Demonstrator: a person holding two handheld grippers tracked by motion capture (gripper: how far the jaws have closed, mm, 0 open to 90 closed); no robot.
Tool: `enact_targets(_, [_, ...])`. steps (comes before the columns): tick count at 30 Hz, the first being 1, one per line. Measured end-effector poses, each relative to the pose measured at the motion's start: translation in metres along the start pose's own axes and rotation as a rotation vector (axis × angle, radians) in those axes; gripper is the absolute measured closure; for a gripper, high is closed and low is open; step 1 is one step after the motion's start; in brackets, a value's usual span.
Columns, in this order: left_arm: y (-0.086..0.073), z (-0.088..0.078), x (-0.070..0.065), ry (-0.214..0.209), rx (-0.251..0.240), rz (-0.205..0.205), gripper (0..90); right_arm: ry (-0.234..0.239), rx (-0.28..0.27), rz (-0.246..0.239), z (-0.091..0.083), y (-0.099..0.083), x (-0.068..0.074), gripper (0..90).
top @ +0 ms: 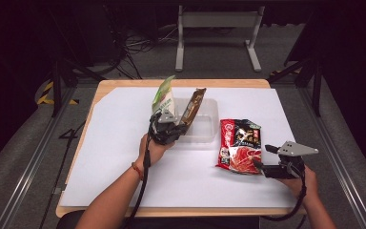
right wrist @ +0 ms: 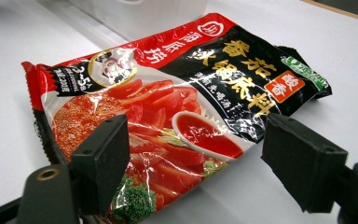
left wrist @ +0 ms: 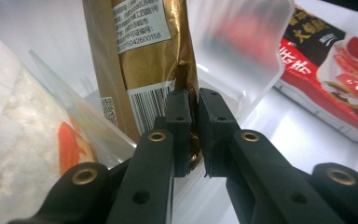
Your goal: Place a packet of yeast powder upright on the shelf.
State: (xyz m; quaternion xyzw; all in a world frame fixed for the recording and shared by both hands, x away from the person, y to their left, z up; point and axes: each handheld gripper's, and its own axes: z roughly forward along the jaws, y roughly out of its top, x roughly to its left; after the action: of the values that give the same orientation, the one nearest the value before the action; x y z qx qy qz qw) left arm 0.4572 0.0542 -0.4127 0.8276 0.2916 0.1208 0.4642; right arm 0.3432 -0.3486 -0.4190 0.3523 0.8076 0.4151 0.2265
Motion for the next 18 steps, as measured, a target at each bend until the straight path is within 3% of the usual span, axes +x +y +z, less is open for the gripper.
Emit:
enact_targets(3, [-0.003,0.001,0.004,-0.014,0.004,-0.023,85.8,0.000,0.000,0.000,0.000,0.000,0.000,23.9])
enact_targets(8, [-0.006,0.008,0.000,-0.019,0.036,0.005,87.2,0.000,0.000,-0.003,0.000,0.000,0.000,23.8])
enact_targets(12, [-0.007,0.010,0.001,-0.031,0.023,-0.010,87.2,0.000,0.000,-0.004,0.000,0.000,0.001,23.8])
enact_targets(18, [-0.007,-0.002,-0.003,-0.058,0.001,0.019,83.7,-0.001,-0.003,0.001,-0.001,0.000,0.000,23.8])
